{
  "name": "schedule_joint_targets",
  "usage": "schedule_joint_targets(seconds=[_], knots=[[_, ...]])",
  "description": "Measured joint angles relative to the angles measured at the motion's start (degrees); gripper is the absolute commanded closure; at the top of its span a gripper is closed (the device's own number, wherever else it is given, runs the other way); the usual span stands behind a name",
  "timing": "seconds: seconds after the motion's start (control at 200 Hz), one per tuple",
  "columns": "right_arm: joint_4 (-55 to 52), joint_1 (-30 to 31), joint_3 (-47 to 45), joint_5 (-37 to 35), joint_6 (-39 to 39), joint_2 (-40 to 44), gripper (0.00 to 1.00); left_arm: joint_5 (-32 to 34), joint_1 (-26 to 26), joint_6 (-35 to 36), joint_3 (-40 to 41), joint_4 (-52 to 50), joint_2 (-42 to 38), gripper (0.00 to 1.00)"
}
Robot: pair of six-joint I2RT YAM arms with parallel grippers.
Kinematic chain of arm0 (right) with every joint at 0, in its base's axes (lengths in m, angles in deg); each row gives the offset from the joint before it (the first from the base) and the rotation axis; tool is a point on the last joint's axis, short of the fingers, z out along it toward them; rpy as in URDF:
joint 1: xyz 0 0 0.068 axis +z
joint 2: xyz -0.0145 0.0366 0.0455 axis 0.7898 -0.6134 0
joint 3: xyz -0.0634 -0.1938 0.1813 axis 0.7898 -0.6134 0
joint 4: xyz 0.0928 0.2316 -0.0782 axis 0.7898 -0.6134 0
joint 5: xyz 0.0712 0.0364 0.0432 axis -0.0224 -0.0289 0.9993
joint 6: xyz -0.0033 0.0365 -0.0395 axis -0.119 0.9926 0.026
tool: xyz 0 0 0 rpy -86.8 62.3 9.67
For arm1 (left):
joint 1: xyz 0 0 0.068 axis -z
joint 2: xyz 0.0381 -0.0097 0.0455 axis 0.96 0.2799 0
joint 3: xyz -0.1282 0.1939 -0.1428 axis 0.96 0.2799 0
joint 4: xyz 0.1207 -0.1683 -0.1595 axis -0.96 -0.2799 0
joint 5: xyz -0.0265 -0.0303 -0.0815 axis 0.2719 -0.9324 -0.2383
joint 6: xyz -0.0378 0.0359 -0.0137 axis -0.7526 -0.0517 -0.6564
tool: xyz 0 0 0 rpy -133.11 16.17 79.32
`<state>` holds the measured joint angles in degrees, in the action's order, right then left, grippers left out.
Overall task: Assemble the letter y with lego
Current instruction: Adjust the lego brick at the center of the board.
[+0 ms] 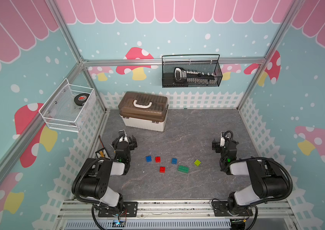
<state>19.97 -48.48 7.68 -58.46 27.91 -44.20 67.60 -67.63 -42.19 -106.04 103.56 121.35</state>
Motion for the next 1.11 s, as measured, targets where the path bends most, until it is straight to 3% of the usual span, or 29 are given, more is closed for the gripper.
schedule_joint_targets(seconds=[0.9,1.106], knots=[[0.04,-0.33,0.00,0.17,0.04,-0.02,0.01,-0.42,-0.50,-0.07,-0.48,-0.92,0.00,0.01],[-11.67,-0.37,2.67,0.35,0.22,9.51,0.01,0.92,-0.17,-0.22,-8.37,-16.20,-5.95,0.01]])
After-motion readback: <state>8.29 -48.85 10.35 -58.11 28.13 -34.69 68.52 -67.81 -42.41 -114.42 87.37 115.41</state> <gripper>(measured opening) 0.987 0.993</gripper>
